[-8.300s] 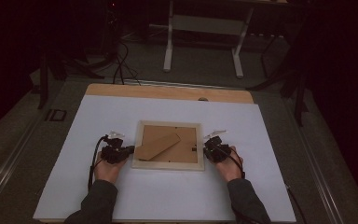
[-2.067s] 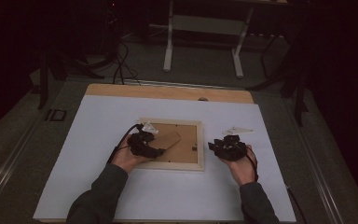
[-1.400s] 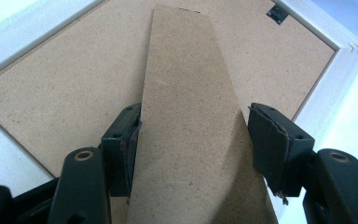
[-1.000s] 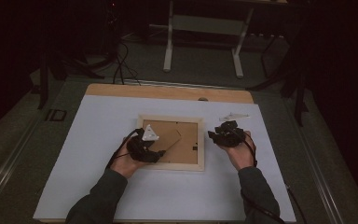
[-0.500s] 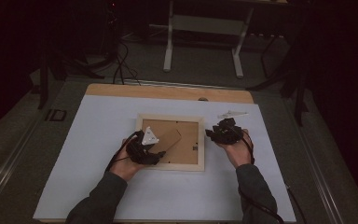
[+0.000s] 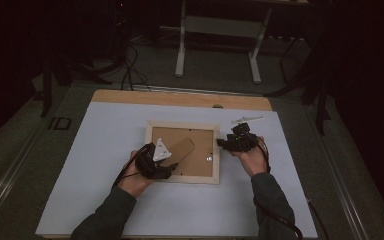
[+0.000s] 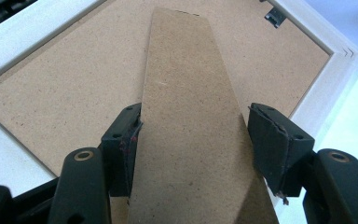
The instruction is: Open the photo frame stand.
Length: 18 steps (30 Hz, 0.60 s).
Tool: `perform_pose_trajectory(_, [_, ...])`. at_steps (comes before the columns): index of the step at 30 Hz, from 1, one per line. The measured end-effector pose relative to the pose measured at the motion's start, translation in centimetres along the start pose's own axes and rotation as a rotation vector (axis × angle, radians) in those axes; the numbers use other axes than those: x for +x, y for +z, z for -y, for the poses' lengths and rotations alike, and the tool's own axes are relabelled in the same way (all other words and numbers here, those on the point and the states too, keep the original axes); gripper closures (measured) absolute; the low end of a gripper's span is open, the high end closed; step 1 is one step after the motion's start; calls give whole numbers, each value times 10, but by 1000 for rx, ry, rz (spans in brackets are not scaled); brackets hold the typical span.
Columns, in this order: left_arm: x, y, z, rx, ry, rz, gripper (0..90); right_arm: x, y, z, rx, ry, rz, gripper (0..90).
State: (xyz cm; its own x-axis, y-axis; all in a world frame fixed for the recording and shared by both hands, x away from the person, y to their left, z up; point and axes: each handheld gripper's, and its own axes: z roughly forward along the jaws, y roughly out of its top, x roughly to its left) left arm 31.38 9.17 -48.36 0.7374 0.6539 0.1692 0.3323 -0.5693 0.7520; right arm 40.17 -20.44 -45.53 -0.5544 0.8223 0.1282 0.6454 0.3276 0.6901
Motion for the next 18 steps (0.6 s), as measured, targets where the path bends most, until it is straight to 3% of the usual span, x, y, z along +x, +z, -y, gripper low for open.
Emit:
perform_pose_trajectory(8, [-4, -2, 0, -20, 43, -26, 403, -1, 2, -4, -2, 15, -40, 469])
perform_pose_trajectory(18, [-8, -4, 2, -34, 66, -48, 402, -2, 5, -9, -3, 26, -49, 474])
